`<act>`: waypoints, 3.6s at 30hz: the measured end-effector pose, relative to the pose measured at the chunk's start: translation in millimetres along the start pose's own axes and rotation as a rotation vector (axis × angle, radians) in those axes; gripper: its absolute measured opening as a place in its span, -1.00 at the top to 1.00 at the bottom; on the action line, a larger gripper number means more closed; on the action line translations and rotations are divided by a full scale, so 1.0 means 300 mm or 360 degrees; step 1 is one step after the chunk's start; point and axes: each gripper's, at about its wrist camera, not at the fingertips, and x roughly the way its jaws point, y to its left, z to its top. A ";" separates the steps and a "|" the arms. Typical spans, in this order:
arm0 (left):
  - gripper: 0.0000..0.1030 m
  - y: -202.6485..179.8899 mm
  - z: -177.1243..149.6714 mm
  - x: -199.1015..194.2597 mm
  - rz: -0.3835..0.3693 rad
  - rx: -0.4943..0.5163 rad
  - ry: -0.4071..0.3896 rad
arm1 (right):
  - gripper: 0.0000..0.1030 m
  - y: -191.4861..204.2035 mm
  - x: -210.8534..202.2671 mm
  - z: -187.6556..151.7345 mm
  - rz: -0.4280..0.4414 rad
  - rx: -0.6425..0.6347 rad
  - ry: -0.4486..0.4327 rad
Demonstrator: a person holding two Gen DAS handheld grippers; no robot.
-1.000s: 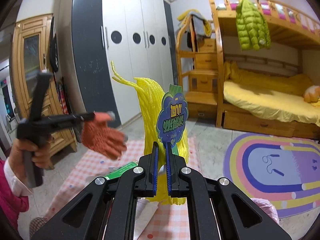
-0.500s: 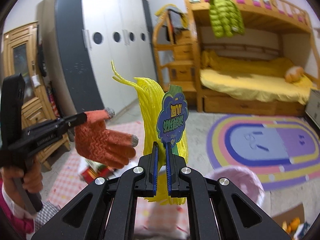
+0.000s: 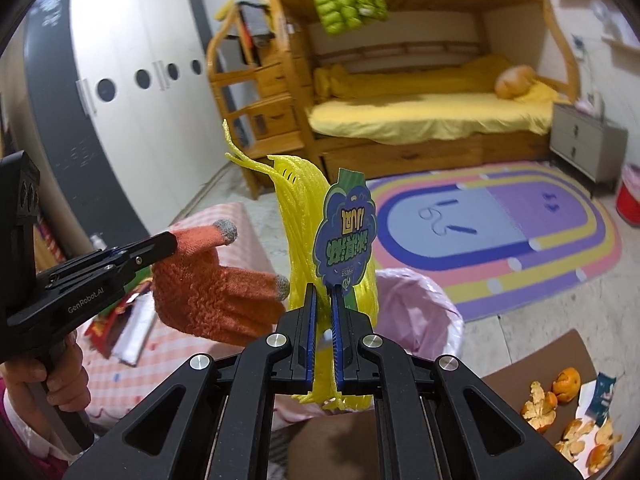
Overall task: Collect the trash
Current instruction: 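Carry glove and net over the pink bin and open both tools, then grasp the white plastic bag with the right tool while the left grasps the green medicine box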
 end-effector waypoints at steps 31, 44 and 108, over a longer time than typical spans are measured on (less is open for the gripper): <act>-0.67 0.344 -0.163 -0.338 0.0485 -0.0282 -0.0065 | 0.10 0.253 0.037 -0.002 0.0197 -0.0156 0.0148; -0.86 0.560 -0.380 -0.528 0.0750 -0.0396 -0.0025 | -0.40 0.621 0.057 -0.081 0.0341 -0.0466 0.0234; -0.57 0.717 -0.284 -0.127 0.0715 -0.0092 0.0346 | 0.91 0.614 0.163 -0.091 0.0278 -0.0391 0.0243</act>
